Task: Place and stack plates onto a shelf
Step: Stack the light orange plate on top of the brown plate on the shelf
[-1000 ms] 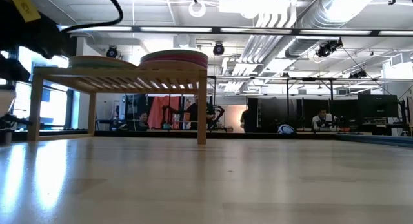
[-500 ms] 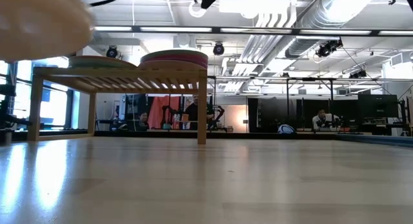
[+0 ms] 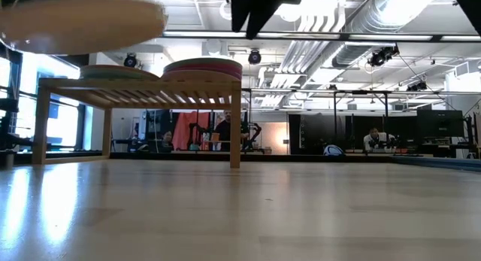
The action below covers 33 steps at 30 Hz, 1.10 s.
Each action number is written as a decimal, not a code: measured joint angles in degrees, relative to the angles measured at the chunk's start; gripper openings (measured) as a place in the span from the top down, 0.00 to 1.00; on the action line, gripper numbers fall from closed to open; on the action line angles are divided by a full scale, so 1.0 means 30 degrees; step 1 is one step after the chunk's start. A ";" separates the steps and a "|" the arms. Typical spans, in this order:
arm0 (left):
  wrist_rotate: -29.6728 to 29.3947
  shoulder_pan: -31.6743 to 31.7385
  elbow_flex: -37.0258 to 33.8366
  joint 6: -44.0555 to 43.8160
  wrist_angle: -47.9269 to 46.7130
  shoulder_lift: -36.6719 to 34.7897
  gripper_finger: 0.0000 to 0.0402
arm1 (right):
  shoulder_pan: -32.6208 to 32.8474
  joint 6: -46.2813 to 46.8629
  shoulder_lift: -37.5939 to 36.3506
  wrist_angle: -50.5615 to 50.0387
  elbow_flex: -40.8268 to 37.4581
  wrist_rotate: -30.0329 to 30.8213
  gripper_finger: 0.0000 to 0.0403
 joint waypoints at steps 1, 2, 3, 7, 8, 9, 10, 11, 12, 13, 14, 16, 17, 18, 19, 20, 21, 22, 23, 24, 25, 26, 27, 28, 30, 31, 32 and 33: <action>-0.0050 0.0403 0.0196 0.0007 -0.0662 0.0031 0.99 | -0.0226 -0.0332 -0.0011 -0.0191 0.0096 -0.0114 0.67; -0.0071 0.0802 0.0387 0.0004 -0.1362 0.0030 0.99 | -0.0442 -0.0736 -0.0017 -0.0326 0.0253 -0.0158 0.67; -0.0085 0.1167 0.0547 0.0007 -0.1820 -0.0003 0.99 | -0.0645 -0.1203 -0.0121 -0.0455 0.0256 -0.0153 0.67; -0.0056 0.2706 0.1249 0.0000 -0.2757 0.0014 0.99 | -0.1629 -0.3105 -0.0553 -0.0604 0.0252 -0.0216 0.67; 0.0004 0.3081 0.1527 0.0000 -0.3035 -0.0003 0.99 | -0.1867 -0.3541 -0.0582 -0.0659 0.0252 -0.0215 0.67; 0.0027 0.3466 0.1830 0.0007 -0.3224 0.0036 0.99 | -0.2098 -0.3950 -0.0627 -0.0660 0.0252 -0.0215 0.67; 0.0008 0.3836 0.2149 0.0007 -0.3402 0.0111 0.99 | -0.2315 -0.4340 -0.0726 -0.0712 0.0252 -0.0210 0.67; -0.0016 0.4200 0.2472 0.0036 -0.3619 0.0150 0.99 | -0.2504 -0.4755 -0.0817 -0.0797 0.0252 -0.0219 0.67; -0.0081 0.4577 0.2804 0.0160 -0.3869 0.0152 0.99 | -0.2678 -0.5195 -0.0917 -0.0809 0.0261 -0.0248 0.67; -0.0207 0.4995 0.3169 0.0319 -0.4028 0.0165 0.99 | -0.2845 -0.5678 -0.1016 -0.0845 0.0266 -0.0380 0.67; -0.0372 0.5390 0.3502 0.0348 -0.4164 0.0178 0.99 | -0.3002 -0.6262 -0.1046 -0.0931 0.0277 -0.0616 0.67; -0.0865 0.6242 0.4175 0.0355 -0.4773 0.0234 0.99 | -0.3298 -0.7543 -0.1038 -0.1011 0.0281 -0.1257 0.67; -0.1147 0.6675 0.4468 0.0356 -0.5132 0.0262 0.99 | -0.3430 -0.8172 -0.1031 -0.1047 0.0279 -0.1480 0.67; -0.1428 0.7090 0.4744 0.0336 -0.5427 0.0276 0.99 | -0.3545 -0.8801 -0.1031 -0.1120 0.0273 -0.1613 0.67; -0.1753 0.7544 0.5028 0.0298 -0.5684 0.0301 0.99 | -0.3672 -0.9357 -0.1031 -0.1196 0.0277 -0.1640 0.67; -0.2129 0.8030 0.5301 0.0190 -0.5943 0.0325 0.99 | -0.3808 -0.9878 -0.1031 -0.1228 0.0280 -0.1652 0.67; -0.2529 0.8527 0.5545 0.0073 -0.6149 0.0336 0.99 | -0.3924 -1.0340 -0.1031 -0.1240 0.0273 -0.1652 0.67; -0.2939 0.8992 0.5793 0.0021 -0.6220 0.0355 0.99 | -0.4055 -1.0757 -0.1024 -0.1316 0.0273 -0.1665 0.67; -0.3287 0.9466 0.6039 0.0007 -0.6171 0.0365 0.99 | -0.4185 -1.1171 -0.1024 -0.1393 0.0273 -0.1671 0.67; -0.3584 0.9921 0.6277 -0.0035 -0.6146 0.0401 0.99 | -0.4315 -1.1576 -0.1024 -0.1449 0.0273 -0.1682 0.67; -0.3896 1.0380 0.6525 -0.0090 -0.6155 0.0468 0.99 | -0.4460 -1.1955 -0.1024 -0.1561 0.0276 -0.1689 0.67; -0.4157 1.0822 0.6792 -0.0122 -0.6157 0.0538 0.99 | -0.4578 -1.2342 -0.1024 -0.1675 0.0273 -0.1697 0.67; -0.4422 1.1267 0.7079 -0.0117 -0.6156 0.0628 0.99 | -0.4692 -1.2766 -0.1024 -0.1731 0.0273 -0.1725 0.67; -0.4633 1.1710 0.7343 -0.0065 -0.6146 0.0730 0.99 | -0.4818 -1.3170 -0.1024 -0.1724 0.0273 -0.1725 0.67; -0.5140 1.2691 0.7969 0.0403 -0.6174 0.0984 0.99 | -0.5094 -1.3863 -0.1024 -0.1675 0.0273 -0.1725 0.67; -0.5453 1.3189 0.8284 0.0698 -0.6219 0.1121 0.99 | -0.5240 -1.4148 -0.1024 -0.1614 0.0273 -0.1729 0.67; -0.5630 1.3704 0.8557 0.0919 -0.6284 0.1258 0.99 | -0.5376 -1.4286 -0.1024 -0.1557 0.0273 -0.1725 0.67; -0.5674 1.4193 0.8809 0.1099 -0.6394 0.1400 0.99 | -0.5531 -1.4491 -0.1024 -0.1510 0.0273 -0.1727 0.67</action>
